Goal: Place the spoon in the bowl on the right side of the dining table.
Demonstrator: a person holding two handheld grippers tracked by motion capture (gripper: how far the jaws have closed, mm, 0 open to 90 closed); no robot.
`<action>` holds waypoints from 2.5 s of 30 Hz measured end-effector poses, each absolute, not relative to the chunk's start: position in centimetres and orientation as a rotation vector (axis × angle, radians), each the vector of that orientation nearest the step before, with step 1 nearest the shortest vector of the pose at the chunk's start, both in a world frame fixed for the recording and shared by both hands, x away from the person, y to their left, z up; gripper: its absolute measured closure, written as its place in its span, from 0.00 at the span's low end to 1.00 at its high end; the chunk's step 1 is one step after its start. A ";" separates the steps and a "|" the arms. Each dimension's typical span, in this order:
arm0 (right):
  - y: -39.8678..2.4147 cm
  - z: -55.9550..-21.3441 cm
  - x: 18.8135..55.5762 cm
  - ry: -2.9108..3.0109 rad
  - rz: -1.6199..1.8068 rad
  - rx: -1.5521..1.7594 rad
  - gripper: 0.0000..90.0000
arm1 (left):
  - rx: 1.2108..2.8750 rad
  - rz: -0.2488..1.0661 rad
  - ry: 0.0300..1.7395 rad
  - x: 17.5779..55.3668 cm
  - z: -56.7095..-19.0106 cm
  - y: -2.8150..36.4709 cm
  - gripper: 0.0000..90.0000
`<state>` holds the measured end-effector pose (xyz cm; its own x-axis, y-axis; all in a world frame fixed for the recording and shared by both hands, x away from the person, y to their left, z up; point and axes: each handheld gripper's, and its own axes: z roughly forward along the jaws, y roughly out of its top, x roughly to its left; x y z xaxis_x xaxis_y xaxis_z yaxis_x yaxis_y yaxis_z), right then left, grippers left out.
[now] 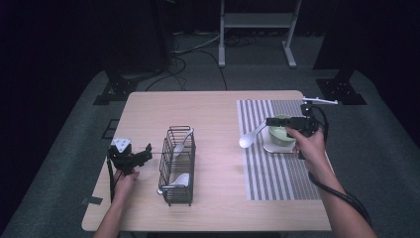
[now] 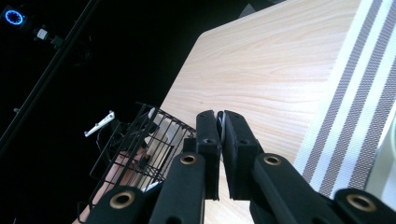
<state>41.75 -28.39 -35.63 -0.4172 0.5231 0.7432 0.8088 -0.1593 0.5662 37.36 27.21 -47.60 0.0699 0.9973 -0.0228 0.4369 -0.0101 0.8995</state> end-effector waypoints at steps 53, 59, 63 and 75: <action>-34.3 -35.5 42.2 -1.753 -1.684 -1.746 0.95 | 1.558 0.905 1.479 37.4 -47.6 27.2 0.01; -34.8 -35.5 42.2 -1.743 -1.687 -1.768 0.95 | 1.560 0.906 1.478 37.3 -47.6 27.2 0.01; -35.2 -35.5 42.3 -1.735 -1.690 -1.785 0.95 | 1.559 0.904 1.478 37.3 -47.6 27.2 0.01; -36.1 -35.5 42.3 -1.715 -1.702 -1.827 0.95 | 1.560 0.906 1.477 37.3 -47.6 27.2 0.01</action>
<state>42.30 -36.13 -35.47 -0.2685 0.6175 0.7393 0.7437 -0.3549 0.5665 37.35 27.18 -47.61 0.0672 0.9976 -0.0193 0.4346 -0.0118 0.9005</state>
